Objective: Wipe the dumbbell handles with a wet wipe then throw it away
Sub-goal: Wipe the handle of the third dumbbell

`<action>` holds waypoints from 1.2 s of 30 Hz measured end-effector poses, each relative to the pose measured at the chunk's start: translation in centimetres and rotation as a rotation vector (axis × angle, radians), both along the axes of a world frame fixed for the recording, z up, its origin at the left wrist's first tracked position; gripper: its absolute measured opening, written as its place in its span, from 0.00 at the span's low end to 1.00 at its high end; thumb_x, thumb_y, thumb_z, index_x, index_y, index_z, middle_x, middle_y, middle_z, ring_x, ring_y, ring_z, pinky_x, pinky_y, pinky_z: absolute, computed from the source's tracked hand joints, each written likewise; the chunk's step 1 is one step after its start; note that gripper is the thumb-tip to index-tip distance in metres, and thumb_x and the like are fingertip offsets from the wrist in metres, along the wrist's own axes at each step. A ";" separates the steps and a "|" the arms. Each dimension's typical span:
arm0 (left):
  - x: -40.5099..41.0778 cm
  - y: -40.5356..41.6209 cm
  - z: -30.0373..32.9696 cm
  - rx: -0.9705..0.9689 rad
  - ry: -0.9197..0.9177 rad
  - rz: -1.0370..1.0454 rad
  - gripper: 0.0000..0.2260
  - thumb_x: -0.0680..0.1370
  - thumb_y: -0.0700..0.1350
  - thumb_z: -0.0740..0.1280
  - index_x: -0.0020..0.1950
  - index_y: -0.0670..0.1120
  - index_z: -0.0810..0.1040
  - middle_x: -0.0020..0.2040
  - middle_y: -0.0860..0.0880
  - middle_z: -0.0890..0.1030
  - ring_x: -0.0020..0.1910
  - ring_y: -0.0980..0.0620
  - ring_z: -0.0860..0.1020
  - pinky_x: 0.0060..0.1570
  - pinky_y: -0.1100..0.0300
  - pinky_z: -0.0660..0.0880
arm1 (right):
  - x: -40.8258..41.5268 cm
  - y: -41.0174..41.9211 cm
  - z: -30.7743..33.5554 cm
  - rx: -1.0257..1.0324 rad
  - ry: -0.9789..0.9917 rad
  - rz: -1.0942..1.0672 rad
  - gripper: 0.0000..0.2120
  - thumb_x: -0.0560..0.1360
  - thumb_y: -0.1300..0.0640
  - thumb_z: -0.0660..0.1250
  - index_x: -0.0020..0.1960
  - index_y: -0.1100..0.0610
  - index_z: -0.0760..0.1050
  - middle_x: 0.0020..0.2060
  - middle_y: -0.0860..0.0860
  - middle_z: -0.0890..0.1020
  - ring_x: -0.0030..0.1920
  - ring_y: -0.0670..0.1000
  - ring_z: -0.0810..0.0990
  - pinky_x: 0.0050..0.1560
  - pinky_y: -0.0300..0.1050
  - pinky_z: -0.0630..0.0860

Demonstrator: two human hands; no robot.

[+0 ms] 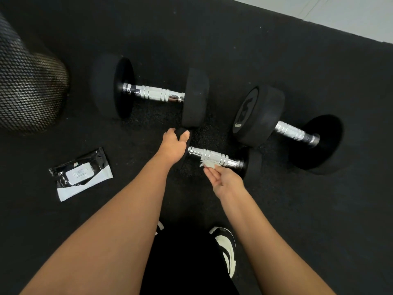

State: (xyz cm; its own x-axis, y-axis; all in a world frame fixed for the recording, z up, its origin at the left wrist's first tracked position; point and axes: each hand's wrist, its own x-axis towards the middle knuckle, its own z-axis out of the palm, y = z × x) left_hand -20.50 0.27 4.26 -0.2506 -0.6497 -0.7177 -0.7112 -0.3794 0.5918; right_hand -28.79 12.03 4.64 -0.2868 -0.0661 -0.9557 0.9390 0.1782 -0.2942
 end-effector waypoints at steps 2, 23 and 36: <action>0.0 0.0 0.0 0.005 0.002 0.001 0.25 0.81 0.53 0.57 0.74 0.42 0.59 0.70 0.42 0.66 0.68 0.42 0.67 0.68 0.49 0.64 | -0.9 0.6 0.2 -0.014 -0.008 -0.045 0.11 0.77 0.71 0.59 0.59 0.72 0.70 0.55 0.67 0.78 0.55 0.62 0.80 0.52 0.51 0.78; 0.1 -0.1 -0.4 -0.026 -0.010 -0.010 0.24 0.80 0.54 0.57 0.73 0.43 0.61 0.69 0.42 0.68 0.67 0.43 0.68 0.66 0.52 0.64 | 2.6 0.1 -2.5 -0.257 -0.059 -0.190 0.14 0.79 0.68 0.54 0.64 0.63 0.69 0.60 0.61 0.76 0.64 0.58 0.74 0.64 0.52 0.70; 0.2 -0.1 -0.3 -0.020 0.008 -0.008 0.23 0.80 0.53 0.57 0.72 0.43 0.62 0.68 0.42 0.68 0.66 0.43 0.69 0.64 0.51 0.66 | 3.2 -1.2 -3.2 -0.276 -0.072 -0.112 0.16 0.79 0.69 0.54 0.66 0.65 0.68 0.63 0.62 0.75 0.63 0.58 0.75 0.63 0.52 0.70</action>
